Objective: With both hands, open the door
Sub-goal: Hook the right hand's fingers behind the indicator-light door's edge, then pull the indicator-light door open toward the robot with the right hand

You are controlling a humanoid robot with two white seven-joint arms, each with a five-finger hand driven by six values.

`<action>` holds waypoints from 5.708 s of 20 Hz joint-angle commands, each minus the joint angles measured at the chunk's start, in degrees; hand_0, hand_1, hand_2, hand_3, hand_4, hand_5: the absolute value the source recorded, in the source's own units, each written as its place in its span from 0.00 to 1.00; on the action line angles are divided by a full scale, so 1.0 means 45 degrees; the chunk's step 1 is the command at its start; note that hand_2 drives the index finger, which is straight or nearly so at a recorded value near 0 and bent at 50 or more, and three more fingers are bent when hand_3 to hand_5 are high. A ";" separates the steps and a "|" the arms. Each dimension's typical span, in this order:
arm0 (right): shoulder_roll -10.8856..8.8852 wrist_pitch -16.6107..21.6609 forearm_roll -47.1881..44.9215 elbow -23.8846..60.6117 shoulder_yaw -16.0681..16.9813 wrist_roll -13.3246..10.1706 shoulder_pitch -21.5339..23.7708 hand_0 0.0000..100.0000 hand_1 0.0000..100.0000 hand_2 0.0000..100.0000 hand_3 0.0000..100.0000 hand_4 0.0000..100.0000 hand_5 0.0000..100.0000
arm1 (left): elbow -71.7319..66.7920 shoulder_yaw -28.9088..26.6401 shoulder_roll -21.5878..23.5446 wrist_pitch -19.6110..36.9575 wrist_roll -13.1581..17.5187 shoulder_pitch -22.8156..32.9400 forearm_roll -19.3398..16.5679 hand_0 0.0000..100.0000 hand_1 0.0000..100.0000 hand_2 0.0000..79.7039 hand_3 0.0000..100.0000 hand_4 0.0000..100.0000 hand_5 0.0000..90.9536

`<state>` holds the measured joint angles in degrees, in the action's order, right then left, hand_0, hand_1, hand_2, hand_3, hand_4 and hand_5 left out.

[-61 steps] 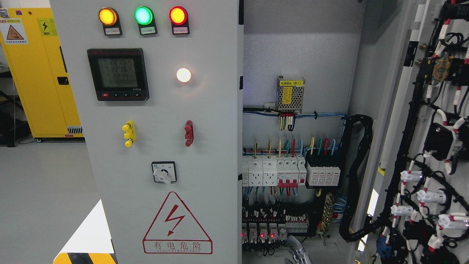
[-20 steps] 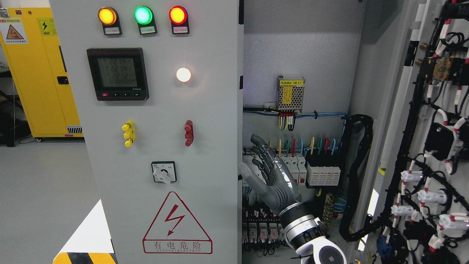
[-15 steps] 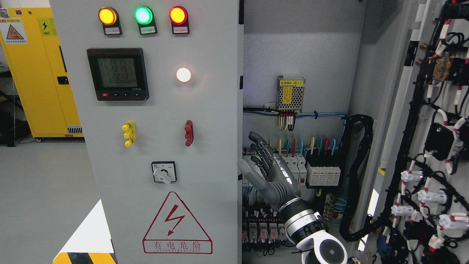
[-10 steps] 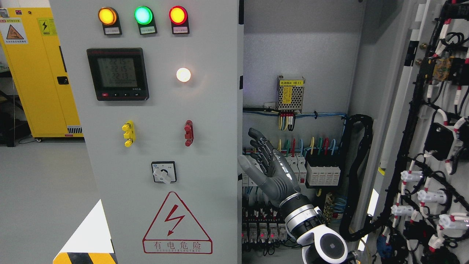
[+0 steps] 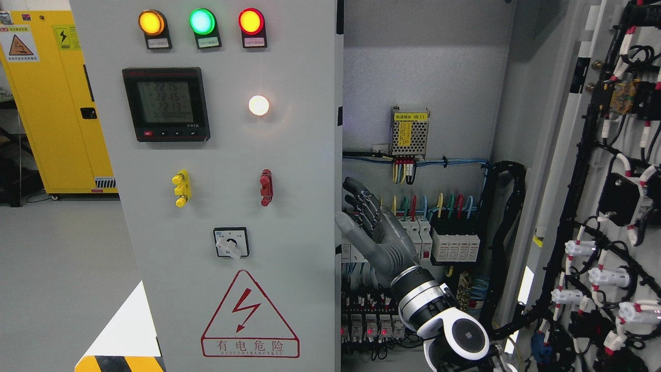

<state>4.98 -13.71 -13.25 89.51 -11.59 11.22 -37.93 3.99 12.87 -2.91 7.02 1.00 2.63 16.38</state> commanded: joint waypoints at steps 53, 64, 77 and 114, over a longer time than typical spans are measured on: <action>0.0008 -0.0489 -0.2035 -0.2646 0.1852 0.5045 -0.1611 0.00 0.50 0.04 0.00 0.00 0.00 | 0.0032 0.0050 -0.0604 0.0003 -0.0007 -0.0155 0.0031 0.12 0.56 0.00 0.00 0.00 0.00; 0.0027 -0.0840 -0.2172 -0.2802 0.1715 0.5612 -0.1865 0.00 0.50 0.04 0.00 0.00 0.00 | 0.0032 0.0050 -0.0604 0.0003 -0.0007 -0.0155 0.0011 0.12 0.56 0.00 0.00 0.00 0.00; 0.0027 -0.0977 -0.2191 -0.2724 0.1891 0.6296 -0.1865 0.00 0.50 0.04 0.00 0.00 0.00 | 0.0032 0.0050 -0.0604 0.0003 -0.0007 -0.0155 0.0011 0.12 0.56 0.00 0.00 0.00 0.00; 0.0319 -0.0782 -0.3598 0.0342 -0.6876 0.5946 0.1690 0.00 0.50 0.04 0.00 0.00 0.00 | 0.0071 0.0089 -0.0682 0.0003 -0.0007 -0.0623 0.0011 0.12 0.56 0.00 0.00 0.00 0.00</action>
<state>2.07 -17.25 -29.48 89.63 -30.61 38.71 -31.28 4.26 13.20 -5.76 7.06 1.00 0.00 16.37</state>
